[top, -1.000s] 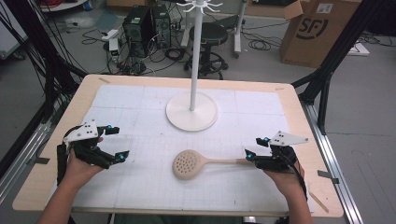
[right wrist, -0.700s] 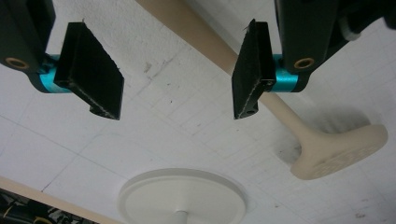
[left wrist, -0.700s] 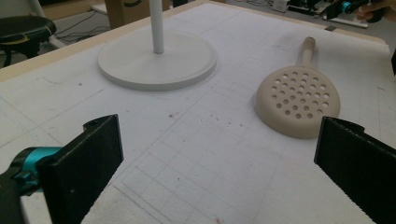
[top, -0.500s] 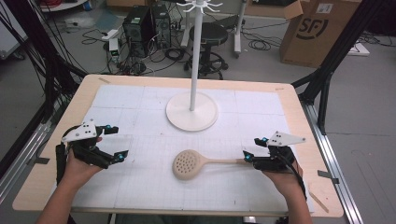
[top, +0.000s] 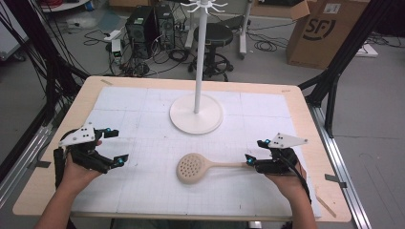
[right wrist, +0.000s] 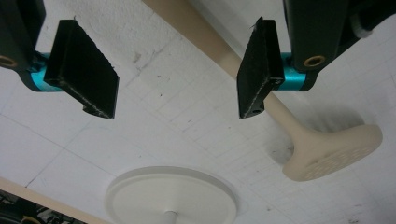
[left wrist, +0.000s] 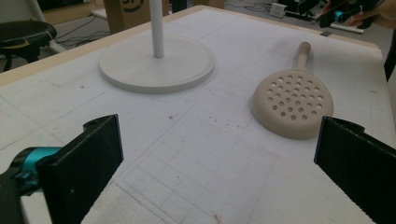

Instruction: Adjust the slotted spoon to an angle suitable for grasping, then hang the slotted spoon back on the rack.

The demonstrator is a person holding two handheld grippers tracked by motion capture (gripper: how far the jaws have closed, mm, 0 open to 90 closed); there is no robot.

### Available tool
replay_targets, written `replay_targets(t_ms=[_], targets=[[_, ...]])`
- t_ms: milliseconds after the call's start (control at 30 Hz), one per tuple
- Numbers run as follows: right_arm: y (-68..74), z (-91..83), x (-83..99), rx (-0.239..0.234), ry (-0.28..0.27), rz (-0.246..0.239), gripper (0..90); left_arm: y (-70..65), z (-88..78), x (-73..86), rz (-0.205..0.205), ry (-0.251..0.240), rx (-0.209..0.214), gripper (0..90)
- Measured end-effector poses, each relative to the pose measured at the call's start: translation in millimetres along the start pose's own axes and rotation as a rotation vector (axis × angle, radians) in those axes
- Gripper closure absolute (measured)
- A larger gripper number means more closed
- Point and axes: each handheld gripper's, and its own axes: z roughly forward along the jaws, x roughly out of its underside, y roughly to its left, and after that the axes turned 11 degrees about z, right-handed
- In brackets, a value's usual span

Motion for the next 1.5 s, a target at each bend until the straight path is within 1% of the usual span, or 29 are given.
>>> replay_targets(t_ms=[167, 300, 433, 567, 667, 767, 933, 967, 1033, 1133, 1167, 1200, 1267, 1367, 1400, 1433, 1467, 1500], targets=[[-0.7, 2.2, 1.2, -0.006, 0.014, -0.002, 28.9, 0.5, 0.4, 0.3, -0.001, 0.004, -0.001, 1.8], [-1.2, 1.9, 1.4, -0.022, 0.021, -0.002, 28.3, 0.5, 0.6, 0.2, -0.001, 0.002, -0.001, 1.8], [-1.4, 3.1, 1.7, -0.028, 0.032, -0.015, 28.0, 0.8, -0.1, 0.0, -0.001, -0.001, -0.003, 1.8], [2.3, 8.6, 2.2, -0.039, 0.058, -0.035, 28.0, 0.4, -0.6, -0.5, 0.0, 0.0, -0.003, 1.7], [7.0, 17.1, 2.2, -0.046, 0.089, -0.061, 28.0, -0.1, 0.6, -0.9, 0.009, 0.01, -0.001, 1.7], [13.2, 25.9, 0.4, -0.052, 0.128, -0.104, 28.0, -0.4, 0.6, -1.7, 0.01, 0.01, -0.005, 1.8], [21.2, 35.7, -6.5, -0.079, 0.154, -0.146, 28.3, -1.7, -0.2, -2.4, 0.013, 0.012, -0.006, 1.7], [23.6, 38.6, -8.4, -0.09, 0.166, -0.148, 28.4, -1.8, -0.4, -2.4, 0.011, 0.012, -0.007, 1.7], [27.4, 44.9, -11.6, -0.099, 0.186, -0.168, 28.5, -1.8, -0.7, -2.8, 0.011, 0.011, -0.007, 1.8], [34.1, 54.7, -14.1, -0.125, 0.221, -0.192, 28.7, -2.2, -1.2, -3.7, 0.015, 0.008, -0.011, 1.8], [35.8, 58.5, -14.8, -0.136, 0.232, -0.209, 29.0, -2.3, -1.5, -3.8, 0.012, 0.005, -0.011, 1.8], [38.6, 61.8, -15.1, -0.14, 0.247, -0.213, 30.1, -2.2, -1.7, -3.8, 0.012, 0.005, -0.011, 1.8], [43.1, 68.7, -16.2, -0.165, 0.27, -0.238, 31.5, -2.2, -1.7, -3.7, 0.011, 0.008, -0.012, 1.8], [52.4, 77.7, -17.7, -0.199, 0.306, -0.272, 37.4, -2.1, -1.5, -3.7, 0.014, 0.009, -0.01, 1.8], [55.1, 80.8, -18.5, -0.207, 0.32, -0.291, 40.9, -2.2, -1.5, -3.6, 0.012, 0.009, -0.012, 1.8], [58.1, 83.7, -19.0, -0.218, 0.333, -0.309, 46.8, -2.2, -1.6, -3.6, 0.012, 0.01, -0.012, 1.8], [61.0, 86.8, -19.5, -0.229, 0.344, -0.324, 48.9, -2.1, -1.6, -3.6, 0.013, 0.01, -0.013, 1.8], [63.8, 90.1, -20.1, -0.232, 0.353, -0.326, 51.0, -2.0, -1.6, -3.5, 0.013, 0.01, -0.012, 1.7]])
